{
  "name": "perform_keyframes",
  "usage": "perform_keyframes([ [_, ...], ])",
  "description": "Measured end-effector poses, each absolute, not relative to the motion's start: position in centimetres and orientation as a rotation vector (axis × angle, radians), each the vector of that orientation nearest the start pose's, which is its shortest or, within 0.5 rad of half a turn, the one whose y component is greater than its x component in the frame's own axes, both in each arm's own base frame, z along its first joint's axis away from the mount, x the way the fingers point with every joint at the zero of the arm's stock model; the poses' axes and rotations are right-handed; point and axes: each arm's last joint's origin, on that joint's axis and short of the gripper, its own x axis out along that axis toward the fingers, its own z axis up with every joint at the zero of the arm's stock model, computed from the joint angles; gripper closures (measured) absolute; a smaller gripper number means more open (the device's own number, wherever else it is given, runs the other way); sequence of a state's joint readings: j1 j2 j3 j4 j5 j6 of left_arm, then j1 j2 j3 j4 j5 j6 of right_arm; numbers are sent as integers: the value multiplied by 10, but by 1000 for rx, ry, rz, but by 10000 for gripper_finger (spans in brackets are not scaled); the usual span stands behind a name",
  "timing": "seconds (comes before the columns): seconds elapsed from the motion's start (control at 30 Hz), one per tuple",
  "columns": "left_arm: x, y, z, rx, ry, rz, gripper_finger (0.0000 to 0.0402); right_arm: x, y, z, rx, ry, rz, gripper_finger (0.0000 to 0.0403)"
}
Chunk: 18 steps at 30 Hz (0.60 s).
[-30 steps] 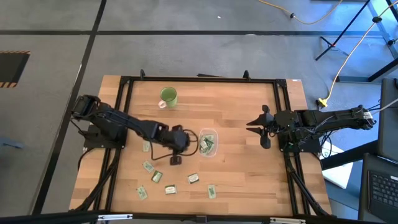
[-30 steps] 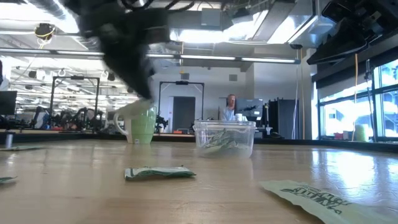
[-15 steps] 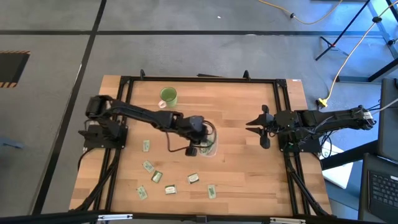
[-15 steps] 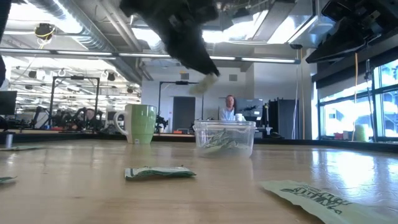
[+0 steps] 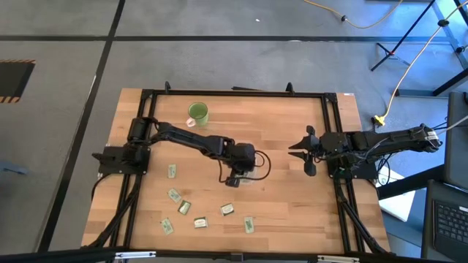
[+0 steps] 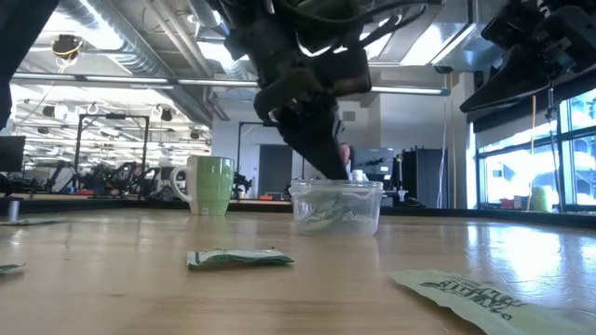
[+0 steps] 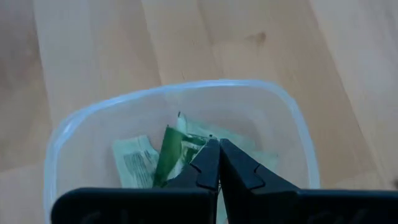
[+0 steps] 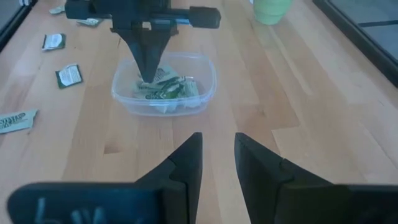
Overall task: Pick and place items into bin
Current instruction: Put the stevia packet into the transparent bin
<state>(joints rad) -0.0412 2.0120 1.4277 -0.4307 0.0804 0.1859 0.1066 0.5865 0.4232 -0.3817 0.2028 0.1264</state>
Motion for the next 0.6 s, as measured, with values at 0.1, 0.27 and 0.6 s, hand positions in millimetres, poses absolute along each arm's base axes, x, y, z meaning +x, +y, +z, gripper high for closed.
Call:
perform_keyframes([
  [0.1, 420, -19, 175, 146, 1007, -199, 394, 134, 8, 219, 38, 533, -127, 305],
  [0.27, 419, -19, 177, 164, 1009, -204, 368, 134, 8, 220, 40, 526, -127, 305],
  [0.6, 380, -14, 251, 192, 978, -124, 335, 134, 8, 220, 44, 522, -128, 305],
])
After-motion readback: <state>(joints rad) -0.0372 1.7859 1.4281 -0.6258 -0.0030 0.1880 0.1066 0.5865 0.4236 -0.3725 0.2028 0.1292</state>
